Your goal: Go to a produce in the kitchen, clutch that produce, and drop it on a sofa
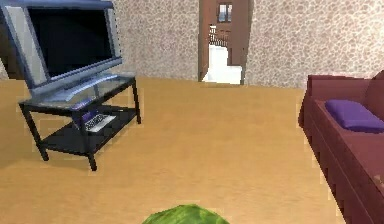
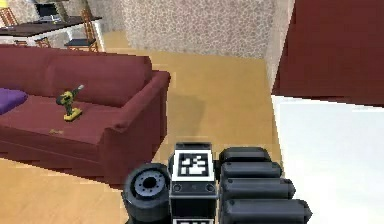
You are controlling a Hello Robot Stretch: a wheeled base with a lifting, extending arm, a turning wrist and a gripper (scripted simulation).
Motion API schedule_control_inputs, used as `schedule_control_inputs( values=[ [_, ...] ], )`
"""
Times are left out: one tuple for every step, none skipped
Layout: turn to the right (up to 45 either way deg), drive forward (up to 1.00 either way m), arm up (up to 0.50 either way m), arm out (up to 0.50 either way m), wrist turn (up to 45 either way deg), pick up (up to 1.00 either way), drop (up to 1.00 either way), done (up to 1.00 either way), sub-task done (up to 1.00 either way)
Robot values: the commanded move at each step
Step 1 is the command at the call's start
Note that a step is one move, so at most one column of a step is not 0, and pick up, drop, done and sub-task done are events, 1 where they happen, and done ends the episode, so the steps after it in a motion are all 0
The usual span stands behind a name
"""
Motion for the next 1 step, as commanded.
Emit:
schedule_control_inputs(
  values=[
    [21.0,0.0,0.0,0.0,0.0,0.0,0.0,0.0,0.0]
  ],
)
